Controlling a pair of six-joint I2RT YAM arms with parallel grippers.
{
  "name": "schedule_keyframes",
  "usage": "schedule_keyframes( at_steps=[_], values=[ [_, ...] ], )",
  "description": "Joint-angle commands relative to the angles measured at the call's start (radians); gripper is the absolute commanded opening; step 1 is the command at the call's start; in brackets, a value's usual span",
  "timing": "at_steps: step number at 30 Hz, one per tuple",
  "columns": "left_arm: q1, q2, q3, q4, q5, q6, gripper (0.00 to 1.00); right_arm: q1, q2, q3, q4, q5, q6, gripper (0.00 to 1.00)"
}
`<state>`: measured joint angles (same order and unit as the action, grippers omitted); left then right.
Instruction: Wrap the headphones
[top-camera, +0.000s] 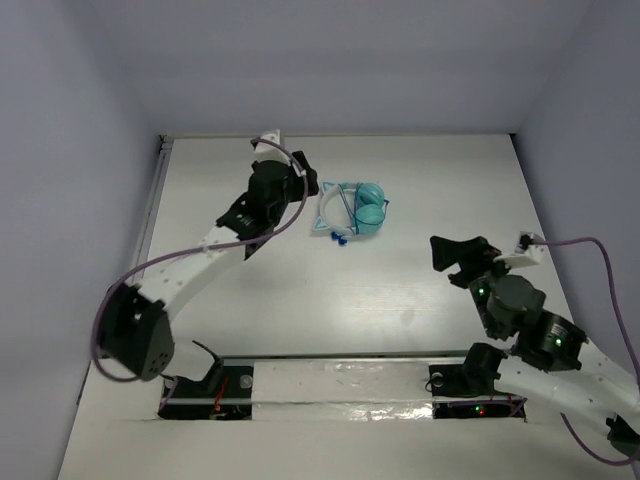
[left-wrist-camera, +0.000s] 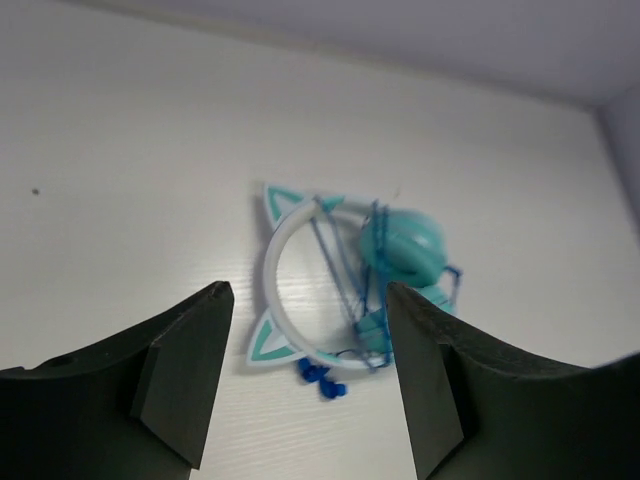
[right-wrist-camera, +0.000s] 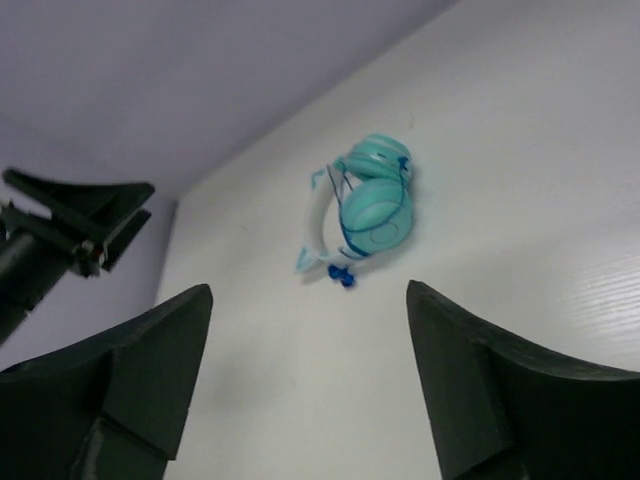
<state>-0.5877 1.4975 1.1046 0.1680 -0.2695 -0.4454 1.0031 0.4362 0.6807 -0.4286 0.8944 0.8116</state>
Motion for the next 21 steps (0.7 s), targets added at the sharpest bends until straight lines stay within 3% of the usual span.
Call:
schedule_keyframes(
  at_steps=[1, 3, 10, 14, 21],
  values=[
    [-0.014, -0.173, -0.055, 0.029, -0.039, -0.042, 0.6, 0.008, -0.097, 0.08, 0.01, 0.1, -0.034, 0.85],
    [-0.014, -0.29, -0.095, 0.002, -0.03, -0.058, 0.63, 0.008, -0.135, 0.1, 0.027, 0.095, -0.041, 1.0],
    [-0.023, -0.671, -0.195, -0.146, 0.006, -0.062, 0.74, 0.008, -0.229, 0.222, 0.056, 0.101, -0.144, 1.0],
    [-0.023, -0.813, -0.219, -0.202, -0.008, -0.049, 0.76, 0.008, -0.28, 0.232, 0.097, 0.101, -0.207, 1.0],
    [-0.023, -0.873, -0.249, -0.197, -0.02, -0.032, 0.75, 0.008, -0.238, 0.207, 0.09, 0.09, -0.175, 1.0]
  ],
)
